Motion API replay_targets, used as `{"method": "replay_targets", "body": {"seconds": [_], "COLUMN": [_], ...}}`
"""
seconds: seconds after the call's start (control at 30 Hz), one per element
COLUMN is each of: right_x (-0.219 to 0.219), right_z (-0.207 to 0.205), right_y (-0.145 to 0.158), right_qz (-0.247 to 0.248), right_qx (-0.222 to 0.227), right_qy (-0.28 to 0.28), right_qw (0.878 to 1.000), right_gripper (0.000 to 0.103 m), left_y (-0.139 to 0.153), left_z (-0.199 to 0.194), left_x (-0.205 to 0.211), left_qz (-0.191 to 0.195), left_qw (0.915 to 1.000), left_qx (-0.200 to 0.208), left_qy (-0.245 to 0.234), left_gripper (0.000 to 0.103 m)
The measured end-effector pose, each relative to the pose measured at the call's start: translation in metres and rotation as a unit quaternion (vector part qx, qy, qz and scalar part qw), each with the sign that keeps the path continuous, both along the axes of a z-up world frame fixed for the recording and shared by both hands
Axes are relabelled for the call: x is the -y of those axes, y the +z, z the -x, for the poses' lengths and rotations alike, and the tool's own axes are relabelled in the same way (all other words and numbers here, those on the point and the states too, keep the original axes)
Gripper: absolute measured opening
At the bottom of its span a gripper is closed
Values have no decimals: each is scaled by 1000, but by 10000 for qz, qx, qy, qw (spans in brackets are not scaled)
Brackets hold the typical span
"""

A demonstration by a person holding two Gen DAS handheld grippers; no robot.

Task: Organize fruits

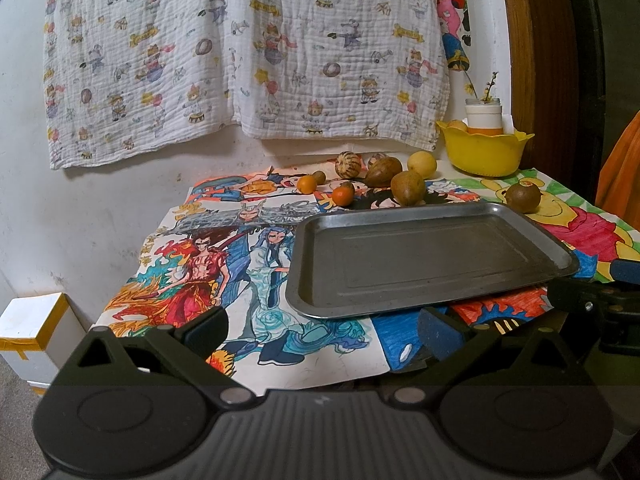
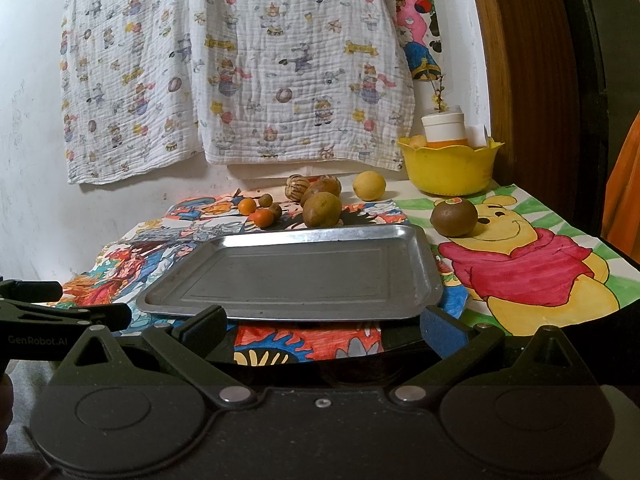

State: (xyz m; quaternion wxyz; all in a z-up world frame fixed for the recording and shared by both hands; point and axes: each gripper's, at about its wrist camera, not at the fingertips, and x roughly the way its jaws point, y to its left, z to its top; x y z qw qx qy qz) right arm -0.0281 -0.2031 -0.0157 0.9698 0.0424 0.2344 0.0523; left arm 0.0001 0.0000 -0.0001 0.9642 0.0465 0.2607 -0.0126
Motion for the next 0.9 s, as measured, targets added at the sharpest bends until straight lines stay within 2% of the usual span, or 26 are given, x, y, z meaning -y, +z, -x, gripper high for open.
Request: {"method": "replay_targets", "body": {"seconds": [0.63,0.9], "right_x": [2,-4], "right_z": [-2,-17], "right_y": [-2,-1], "right_qz": [-89,39], "right_qx": [-67,-23], "right_qy": [-48,126], "right_qw": [9999,9999], "right_gripper": [103,103], "left_y": [-7,-2], "left_z": [-12,-32], "left_x": [-3,-9], "left_qz": [26,13], "left_qw": [9998,9997], "left_qx": [-213,-237], "left_qy": [-5,-32], "left_gripper": [103,103]}}
